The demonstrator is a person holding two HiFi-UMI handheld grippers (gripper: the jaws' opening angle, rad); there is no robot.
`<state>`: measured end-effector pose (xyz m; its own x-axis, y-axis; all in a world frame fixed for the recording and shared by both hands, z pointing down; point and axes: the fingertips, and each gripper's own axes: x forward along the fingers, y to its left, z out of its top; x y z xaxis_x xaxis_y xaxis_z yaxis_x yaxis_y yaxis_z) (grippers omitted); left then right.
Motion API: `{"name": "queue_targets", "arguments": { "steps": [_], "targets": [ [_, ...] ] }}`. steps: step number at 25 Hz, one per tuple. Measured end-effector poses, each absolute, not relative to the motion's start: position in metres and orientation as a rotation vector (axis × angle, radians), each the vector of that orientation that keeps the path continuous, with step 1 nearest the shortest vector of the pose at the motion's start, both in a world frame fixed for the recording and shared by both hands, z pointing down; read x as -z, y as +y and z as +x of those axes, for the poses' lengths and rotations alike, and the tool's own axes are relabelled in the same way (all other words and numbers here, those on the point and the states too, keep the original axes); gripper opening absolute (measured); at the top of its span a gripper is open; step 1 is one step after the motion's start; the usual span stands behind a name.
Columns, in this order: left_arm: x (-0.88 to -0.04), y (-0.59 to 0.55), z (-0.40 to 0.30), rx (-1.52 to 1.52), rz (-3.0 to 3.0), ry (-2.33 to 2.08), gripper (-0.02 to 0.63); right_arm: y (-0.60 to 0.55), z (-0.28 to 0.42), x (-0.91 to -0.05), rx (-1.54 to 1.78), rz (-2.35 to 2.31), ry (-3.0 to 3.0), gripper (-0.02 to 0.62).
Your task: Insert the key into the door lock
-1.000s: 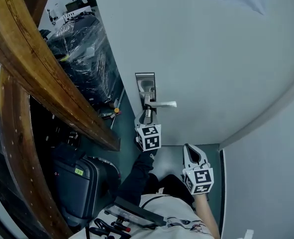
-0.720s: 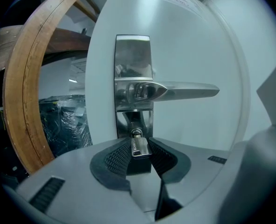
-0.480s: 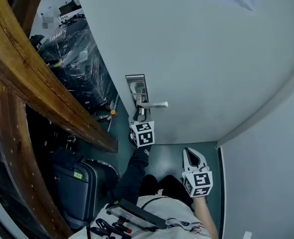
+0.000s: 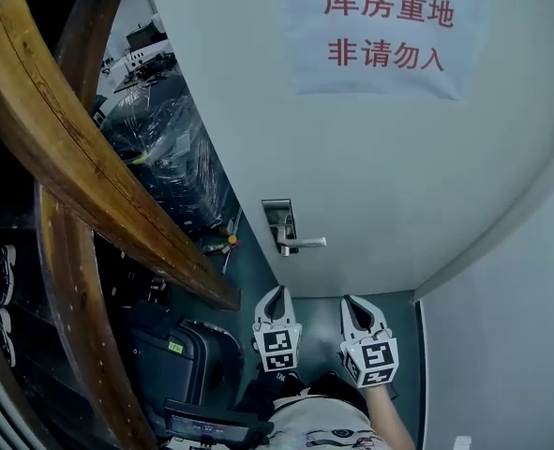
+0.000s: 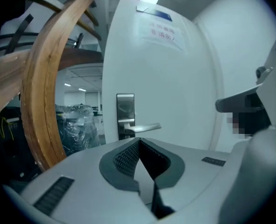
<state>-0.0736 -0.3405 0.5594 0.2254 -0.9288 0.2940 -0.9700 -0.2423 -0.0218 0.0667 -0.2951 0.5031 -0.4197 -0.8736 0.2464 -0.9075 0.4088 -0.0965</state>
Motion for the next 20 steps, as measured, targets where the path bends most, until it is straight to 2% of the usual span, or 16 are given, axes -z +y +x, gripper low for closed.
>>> {"name": "queue_targets", "arguments": {
  "steps": [9, 20],
  "targets": [
    [-0.447, -0.318, -0.076, -0.213, 2.447, -1.894, 0.005, -0.297, 0.041, -0.421, -0.141, 1.616, -2.591, 0.006],
    [-0.425, -0.324, -0.061, -0.168, 2.515, -1.888, 0.005, -0.298, 0.039, -0.400, -0.061, 1.649, -2.637, 0.006]
  ]
}}
